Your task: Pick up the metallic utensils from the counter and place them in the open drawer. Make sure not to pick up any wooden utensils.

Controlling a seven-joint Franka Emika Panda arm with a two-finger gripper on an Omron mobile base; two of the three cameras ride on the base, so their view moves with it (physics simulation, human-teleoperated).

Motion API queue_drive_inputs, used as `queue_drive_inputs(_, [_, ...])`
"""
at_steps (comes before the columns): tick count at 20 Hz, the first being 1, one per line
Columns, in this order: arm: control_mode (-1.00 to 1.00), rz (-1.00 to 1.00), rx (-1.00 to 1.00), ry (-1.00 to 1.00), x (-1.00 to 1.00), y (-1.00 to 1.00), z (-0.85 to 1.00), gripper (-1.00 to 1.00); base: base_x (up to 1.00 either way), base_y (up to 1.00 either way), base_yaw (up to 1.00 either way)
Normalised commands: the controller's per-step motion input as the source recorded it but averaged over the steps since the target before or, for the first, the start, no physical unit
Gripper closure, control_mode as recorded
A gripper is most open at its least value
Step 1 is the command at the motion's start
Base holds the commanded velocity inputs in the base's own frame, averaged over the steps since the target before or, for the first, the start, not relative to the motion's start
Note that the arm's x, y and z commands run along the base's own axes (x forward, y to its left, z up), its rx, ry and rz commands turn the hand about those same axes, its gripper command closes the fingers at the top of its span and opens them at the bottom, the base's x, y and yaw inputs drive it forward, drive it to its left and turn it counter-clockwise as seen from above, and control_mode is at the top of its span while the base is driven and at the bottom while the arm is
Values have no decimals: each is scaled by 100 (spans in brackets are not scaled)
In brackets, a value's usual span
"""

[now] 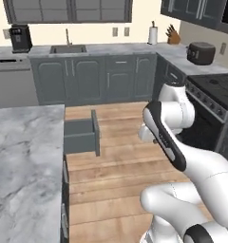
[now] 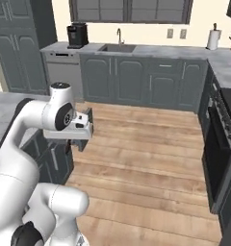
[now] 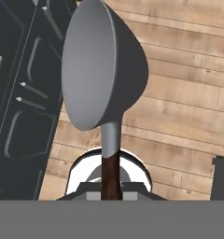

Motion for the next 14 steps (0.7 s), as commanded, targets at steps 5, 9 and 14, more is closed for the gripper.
queue_drive_inputs(5, [100,0,0,0,0,0,0,100,11,-25,40])
queue_drive_inputs(9, [100,0,0,0,0,0,0,100,20,0,20])
queue_drive_inputs(14, [100,0,0,0,0,0,0,100,67,8,6])
